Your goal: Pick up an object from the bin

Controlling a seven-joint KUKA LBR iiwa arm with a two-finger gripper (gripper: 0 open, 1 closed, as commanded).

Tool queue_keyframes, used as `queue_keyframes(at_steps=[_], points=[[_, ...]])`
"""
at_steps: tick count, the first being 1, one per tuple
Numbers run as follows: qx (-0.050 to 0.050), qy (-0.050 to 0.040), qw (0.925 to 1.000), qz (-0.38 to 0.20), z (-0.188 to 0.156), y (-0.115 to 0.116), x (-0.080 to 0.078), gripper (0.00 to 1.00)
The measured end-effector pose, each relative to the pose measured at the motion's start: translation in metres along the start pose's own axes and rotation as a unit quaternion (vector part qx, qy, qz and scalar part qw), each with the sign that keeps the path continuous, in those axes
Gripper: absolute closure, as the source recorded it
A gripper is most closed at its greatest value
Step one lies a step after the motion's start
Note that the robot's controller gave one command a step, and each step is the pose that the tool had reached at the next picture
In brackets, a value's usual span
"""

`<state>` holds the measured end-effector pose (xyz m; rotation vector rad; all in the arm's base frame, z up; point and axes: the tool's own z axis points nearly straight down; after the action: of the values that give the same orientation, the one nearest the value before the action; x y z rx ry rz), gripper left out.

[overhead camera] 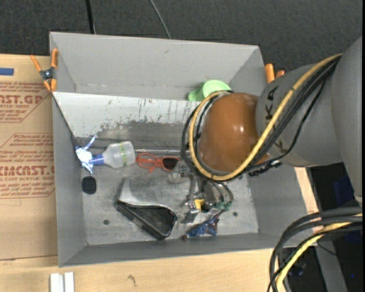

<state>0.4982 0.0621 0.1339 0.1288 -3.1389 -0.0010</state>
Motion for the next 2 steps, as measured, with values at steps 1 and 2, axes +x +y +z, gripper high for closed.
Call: queue_keyframes(at_steps=[1, 2], points=[[0.000, -0.0001, 0.9943, -0.107, 0.012, -0.042, -0.001, 0.00], [0.000, 0.0026, 0.9913, -0.132, 0.044, -0.076, -0.003, 0.00]])
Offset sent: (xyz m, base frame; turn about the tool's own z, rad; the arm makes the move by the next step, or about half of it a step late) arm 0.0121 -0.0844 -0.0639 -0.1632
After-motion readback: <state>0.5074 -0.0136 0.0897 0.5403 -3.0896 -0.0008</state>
